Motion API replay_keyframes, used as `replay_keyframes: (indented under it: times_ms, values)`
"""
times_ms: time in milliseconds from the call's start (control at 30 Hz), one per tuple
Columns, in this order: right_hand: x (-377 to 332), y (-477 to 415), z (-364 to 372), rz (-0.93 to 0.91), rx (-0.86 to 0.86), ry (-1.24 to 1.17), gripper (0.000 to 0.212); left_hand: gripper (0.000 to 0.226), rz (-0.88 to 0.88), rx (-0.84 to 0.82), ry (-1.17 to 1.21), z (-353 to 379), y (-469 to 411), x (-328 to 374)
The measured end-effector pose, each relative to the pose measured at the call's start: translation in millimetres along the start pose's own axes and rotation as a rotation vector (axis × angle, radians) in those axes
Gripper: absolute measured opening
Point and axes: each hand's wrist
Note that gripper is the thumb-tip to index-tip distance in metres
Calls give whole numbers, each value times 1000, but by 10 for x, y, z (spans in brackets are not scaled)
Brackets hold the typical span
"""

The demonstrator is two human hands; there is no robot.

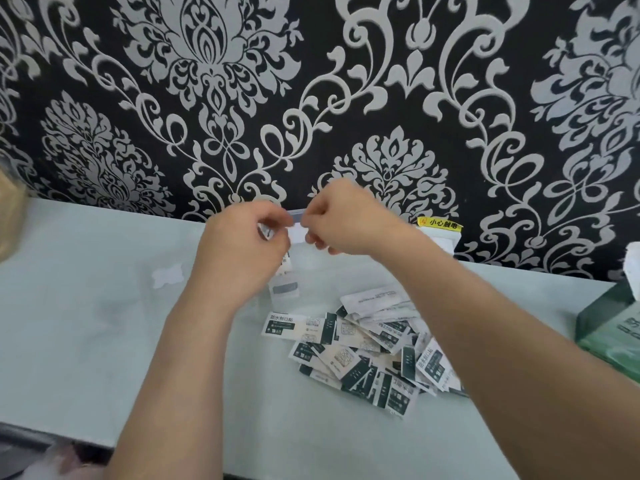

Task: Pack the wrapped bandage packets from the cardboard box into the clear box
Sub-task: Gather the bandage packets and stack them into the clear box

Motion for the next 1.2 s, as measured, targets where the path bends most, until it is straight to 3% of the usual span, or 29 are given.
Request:
replay_keyframes:
  times_ms: [100, 200, 267, 500, 800, 867, 967, 1033, 1133, 1200]
  values:
    - [36, 508, -263, -64, 7, -117, 17, 24, 71, -279, -107, -55, 201, 219]
    - [257, 895, -308, -37, -73, 14, 10, 27, 95, -494, -439, 111, 425, 263]
    - [451, 1043, -245, 16, -109, 122, 13, 27, 123, -468, -586, 276, 543, 236]
    - [798, 1223, -64, 83, -83, 325, 33, 22, 239, -309, -610, 777, 695, 280]
    - [981, 1204, -33, 96, -21, 200, 45, 15, 290, -302, -698, 875, 651, 378]
    - [994, 1196, -40, 81, -15, 163, 49, 15, 306, -236, -696, 836, 648, 393]
    - [987, 1197, -110, 99, 105, -147, 41, 19, 274, -135, -544, 743, 652, 410]
    - [1001, 1212, -168, 115, 194, -493, 26, 17, 106, -157, -199, 687, 671, 463]
    - [1002, 1237, -169, 152, 136, -973, 21, 13, -218, -361, 405, 684, 707, 556]
    - [948, 1230, -141, 120, 134, -1138, 25, 10, -273, -493, 465, 722, 720, 572]
Point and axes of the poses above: each hand's wrist, its own y-axis away from the middle knuckle, its own z-axis out of the palm, x = y × z, and after that the axes turned 11 degrees about -z, right-handed
